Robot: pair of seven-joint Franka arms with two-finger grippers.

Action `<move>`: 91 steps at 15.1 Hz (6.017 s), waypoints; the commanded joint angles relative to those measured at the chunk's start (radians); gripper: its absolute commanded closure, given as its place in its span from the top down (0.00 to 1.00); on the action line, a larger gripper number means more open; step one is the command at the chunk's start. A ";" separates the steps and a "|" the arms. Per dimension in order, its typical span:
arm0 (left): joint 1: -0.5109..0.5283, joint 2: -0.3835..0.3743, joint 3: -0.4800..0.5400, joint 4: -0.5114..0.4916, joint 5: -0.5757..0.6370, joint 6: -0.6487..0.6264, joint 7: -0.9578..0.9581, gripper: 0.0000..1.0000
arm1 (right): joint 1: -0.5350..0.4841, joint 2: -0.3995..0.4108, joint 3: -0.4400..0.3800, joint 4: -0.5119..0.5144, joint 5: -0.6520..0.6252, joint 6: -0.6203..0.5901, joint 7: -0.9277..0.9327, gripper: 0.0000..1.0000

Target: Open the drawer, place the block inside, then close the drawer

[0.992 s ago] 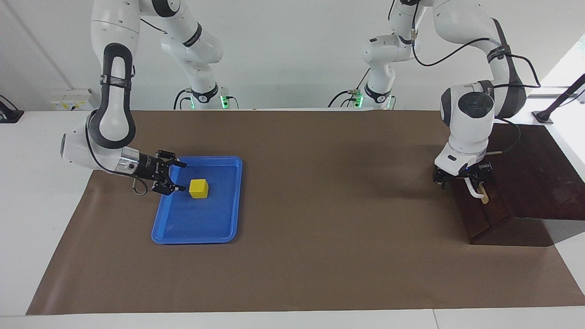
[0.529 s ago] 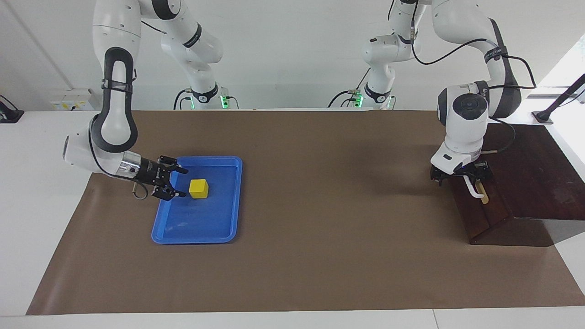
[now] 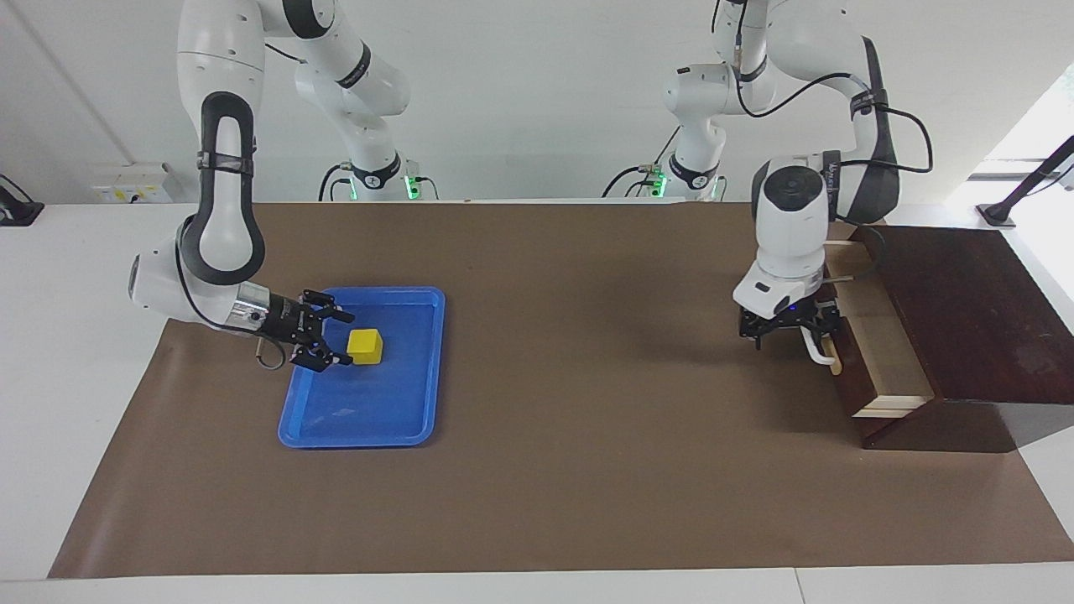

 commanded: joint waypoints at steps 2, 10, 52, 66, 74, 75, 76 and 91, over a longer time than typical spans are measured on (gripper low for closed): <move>-0.134 -0.015 0.009 0.031 -0.043 -0.089 -0.111 1.00 | 0.019 0.003 0.002 -0.014 0.030 0.036 -0.039 1.00; -0.179 0.072 0.009 0.330 -0.228 -0.388 -0.259 1.00 | 0.020 0.003 0.001 -0.022 0.029 0.039 -0.064 1.00; -0.476 0.288 0.021 0.573 -0.501 -0.261 -2.034 1.00 | 0.563 -0.053 0.018 0.277 0.073 0.157 0.650 0.00; -0.467 0.282 0.035 0.573 -0.466 -0.269 -2.123 0.00 | 0.557 -0.057 0.018 0.277 0.073 0.150 0.648 0.00; -0.435 0.253 0.035 0.564 -0.459 -0.309 -2.054 0.00 | 0.559 -0.063 0.015 0.279 0.069 0.150 0.703 1.00; -0.405 0.238 0.035 0.561 -0.459 -0.335 -2.017 0.00 | 0.557 -0.063 0.015 0.280 0.069 0.148 0.708 1.00; -0.382 0.217 0.033 0.559 -0.461 -0.355 -1.985 0.00 | 0.557 -0.063 0.015 0.285 0.069 0.148 0.709 1.00; 0.263 0.086 0.036 0.488 -0.461 -0.469 -0.971 0.00 | 0.366 -0.109 0.004 0.375 -0.207 -0.074 0.428 1.00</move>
